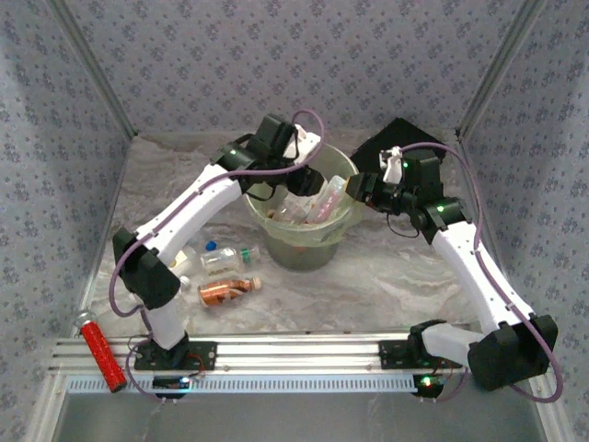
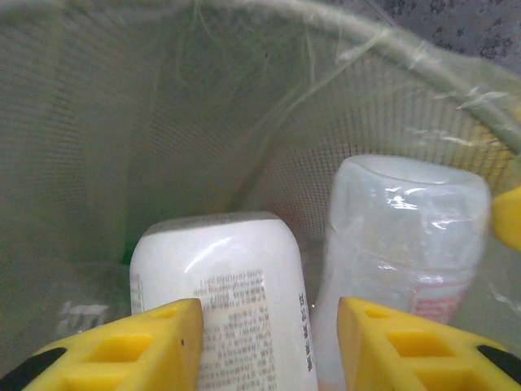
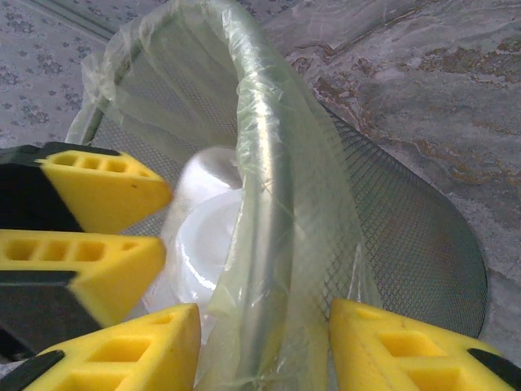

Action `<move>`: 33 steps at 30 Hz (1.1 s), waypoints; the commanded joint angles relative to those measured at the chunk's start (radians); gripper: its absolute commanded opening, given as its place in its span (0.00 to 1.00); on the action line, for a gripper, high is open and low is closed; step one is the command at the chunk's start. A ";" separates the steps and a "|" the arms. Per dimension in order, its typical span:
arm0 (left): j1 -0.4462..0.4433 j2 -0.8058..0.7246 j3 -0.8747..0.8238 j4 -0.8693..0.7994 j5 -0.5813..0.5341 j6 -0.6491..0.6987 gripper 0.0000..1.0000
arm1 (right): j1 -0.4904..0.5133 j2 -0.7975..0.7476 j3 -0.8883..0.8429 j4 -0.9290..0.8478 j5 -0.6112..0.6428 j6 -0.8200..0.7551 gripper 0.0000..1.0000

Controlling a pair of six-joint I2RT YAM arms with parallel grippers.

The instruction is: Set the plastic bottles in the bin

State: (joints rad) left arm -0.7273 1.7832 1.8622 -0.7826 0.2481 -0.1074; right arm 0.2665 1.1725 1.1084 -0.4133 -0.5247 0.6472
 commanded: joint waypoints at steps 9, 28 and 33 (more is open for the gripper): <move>-0.015 -0.067 -0.151 -0.003 -0.056 0.014 0.42 | 0.028 0.024 -0.001 0.022 -0.005 -0.010 0.46; 0.101 -0.203 -0.001 -0.046 -0.123 0.006 0.80 | 0.054 0.038 0.019 -0.006 0.048 -0.048 0.46; 0.232 -0.322 -0.136 -0.054 -0.158 -0.121 0.83 | 0.057 0.048 0.024 -0.006 0.046 -0.055 0.46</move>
State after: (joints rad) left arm -0.5423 1.5269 1.7847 -0.7937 0.1333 -0.1459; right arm 0.3157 1.2022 1.1110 -0.3923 -0.4938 0.6273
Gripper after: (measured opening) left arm 0.828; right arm 0.458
